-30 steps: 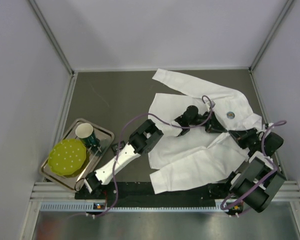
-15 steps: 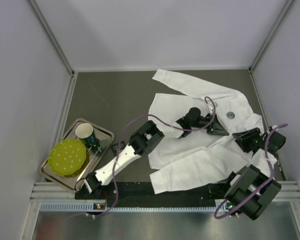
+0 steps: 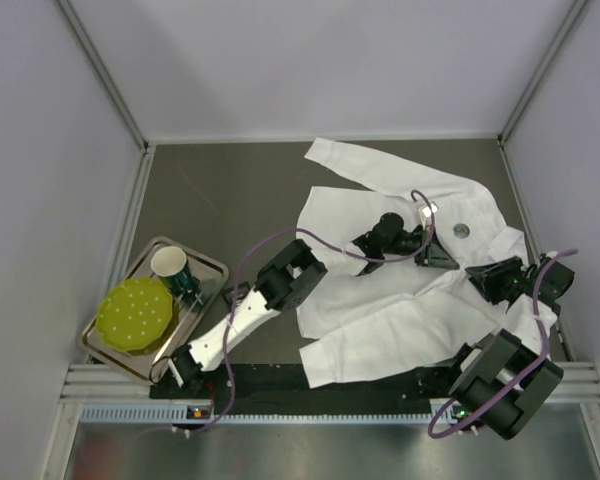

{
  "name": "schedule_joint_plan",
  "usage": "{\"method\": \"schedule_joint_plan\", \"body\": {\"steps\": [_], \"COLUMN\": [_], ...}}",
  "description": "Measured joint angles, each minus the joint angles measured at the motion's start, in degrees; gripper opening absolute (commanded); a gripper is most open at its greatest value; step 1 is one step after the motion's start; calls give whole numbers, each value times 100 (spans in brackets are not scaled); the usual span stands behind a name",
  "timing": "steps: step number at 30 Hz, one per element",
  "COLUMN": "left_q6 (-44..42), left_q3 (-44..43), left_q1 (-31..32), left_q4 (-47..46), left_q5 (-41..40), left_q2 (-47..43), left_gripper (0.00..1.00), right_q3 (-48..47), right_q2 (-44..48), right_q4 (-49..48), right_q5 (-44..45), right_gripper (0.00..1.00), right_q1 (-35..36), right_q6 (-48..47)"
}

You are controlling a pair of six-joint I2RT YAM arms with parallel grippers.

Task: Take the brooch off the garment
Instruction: Remove the brooch from the clothes.

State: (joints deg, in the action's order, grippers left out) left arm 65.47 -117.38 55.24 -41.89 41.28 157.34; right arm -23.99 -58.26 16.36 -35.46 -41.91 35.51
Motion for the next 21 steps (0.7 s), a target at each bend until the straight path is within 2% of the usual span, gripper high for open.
{"method": "schedule_joint_plan", "body": {"steps": [7, 13, 21], "left_q6": [-173, -120, 348], "left_q3": [61, 61, 83], "left_q1": [0, 0, -2], "left_q4": [13, -11, -219], "left_q5": [-42, -42, -61], "left_q2": [-74, -87, -87], "left_gripper": [0, 0, 0], "right_q3": [-50, -50, -44], "right_q2": [-72, -153, -192], "right_q4": [55, 2, -240], "right_q5": [-199, -348, -481], "right_gripper": [43, 43, 39], "right_q1": [0, 0, 0], "right_q6": [76, 81, 166]}}
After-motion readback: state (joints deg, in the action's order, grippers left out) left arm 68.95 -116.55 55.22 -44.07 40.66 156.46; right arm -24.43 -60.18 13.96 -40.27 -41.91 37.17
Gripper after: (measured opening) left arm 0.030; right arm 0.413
